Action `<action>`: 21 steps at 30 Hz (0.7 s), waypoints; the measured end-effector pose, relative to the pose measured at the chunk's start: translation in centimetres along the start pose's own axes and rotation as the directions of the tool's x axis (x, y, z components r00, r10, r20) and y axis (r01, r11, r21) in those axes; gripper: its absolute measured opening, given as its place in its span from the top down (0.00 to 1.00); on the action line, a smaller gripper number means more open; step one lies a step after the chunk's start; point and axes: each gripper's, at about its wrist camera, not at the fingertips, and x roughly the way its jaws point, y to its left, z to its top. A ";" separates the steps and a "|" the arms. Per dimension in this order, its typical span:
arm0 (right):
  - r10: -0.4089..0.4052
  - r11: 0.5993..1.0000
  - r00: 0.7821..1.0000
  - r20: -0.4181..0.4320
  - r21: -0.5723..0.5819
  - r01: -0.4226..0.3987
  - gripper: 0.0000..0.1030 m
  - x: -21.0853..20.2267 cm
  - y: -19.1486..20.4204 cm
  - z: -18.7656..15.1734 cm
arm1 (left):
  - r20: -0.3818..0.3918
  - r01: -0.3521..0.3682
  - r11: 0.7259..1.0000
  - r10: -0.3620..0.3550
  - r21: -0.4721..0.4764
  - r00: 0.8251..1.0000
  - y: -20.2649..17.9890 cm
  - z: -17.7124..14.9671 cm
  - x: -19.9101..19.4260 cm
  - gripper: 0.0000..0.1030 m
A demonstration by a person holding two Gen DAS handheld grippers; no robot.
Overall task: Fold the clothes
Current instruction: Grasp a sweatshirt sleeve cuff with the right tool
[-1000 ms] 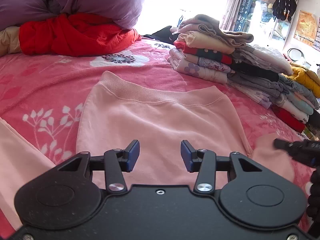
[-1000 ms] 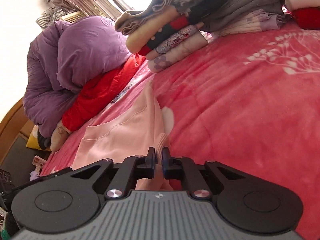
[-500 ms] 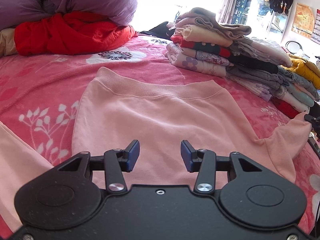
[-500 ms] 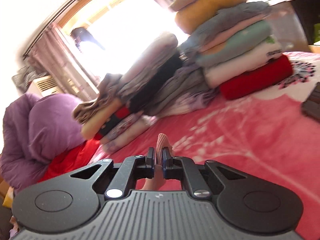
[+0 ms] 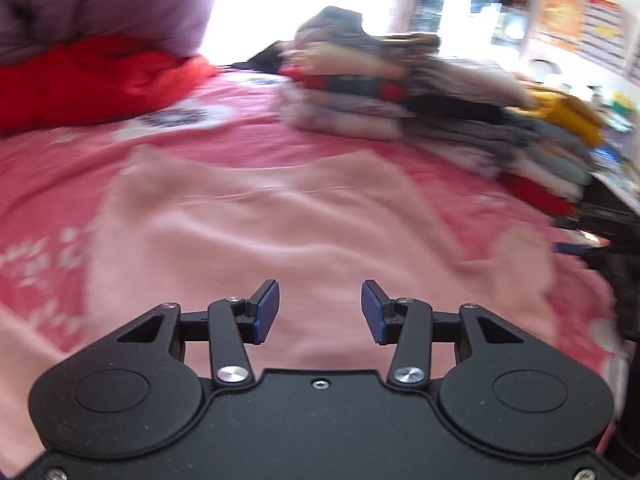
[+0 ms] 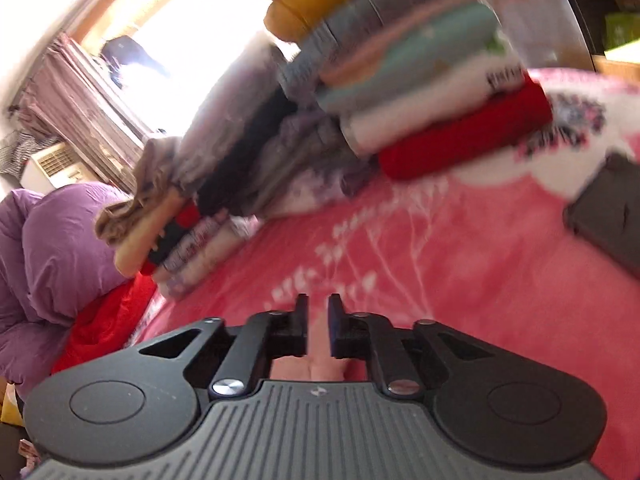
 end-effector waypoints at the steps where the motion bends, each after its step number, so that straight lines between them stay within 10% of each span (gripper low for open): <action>1: 0.002 1.000 1.000 -0.021 0.005 -0.002 0.35 0.3 0.1 -0.4 | -0.001 0.053 0.998 -0.053 0.034 0.999 -1.4 0.0 -0.1 0.57; 5: 0.046 0.999 0.996 -0.076 -0.014 -0.047 0.35 1.4 1.1 -1.6 | -0.053 0.229 0.943 -0.223 0.242 0.973 -8.7 -1.2 0.1 0.57; 9: 0.041 0.999 0.995 -0.092 -0.028 -0.043 0.41 2.0 1.8 -1.9 | -0.125 0.261 0.870 -0.230 0.419 0.965 -14.5 -3.8 1.7 0.57; 14: 0.052 0.999 0.995 -0.084 0.006 -0.052 0.63 2.4 1.2 -1.6 | -0.121 0.138 0.781 -0.081 0.609 0.989 -18.1 -7.4 4.2 0.61; 16: 0.057 0.998 0.994 -0.089 0.004 -0.057 0.82 2.7 1.2 -1.7 | -0.060 0.031 0.696 0.018 0.717 0.998 -18.8 -9.0 5.3 0.89; 21: 0.205 0.977 0.979 0.012 0.053 -0.206 0.91 1.7 1.5 -1.0 | 0.034 -0.047 0.602 0.034 0.797 0.999 -19.1 -9.4 3.1 0.92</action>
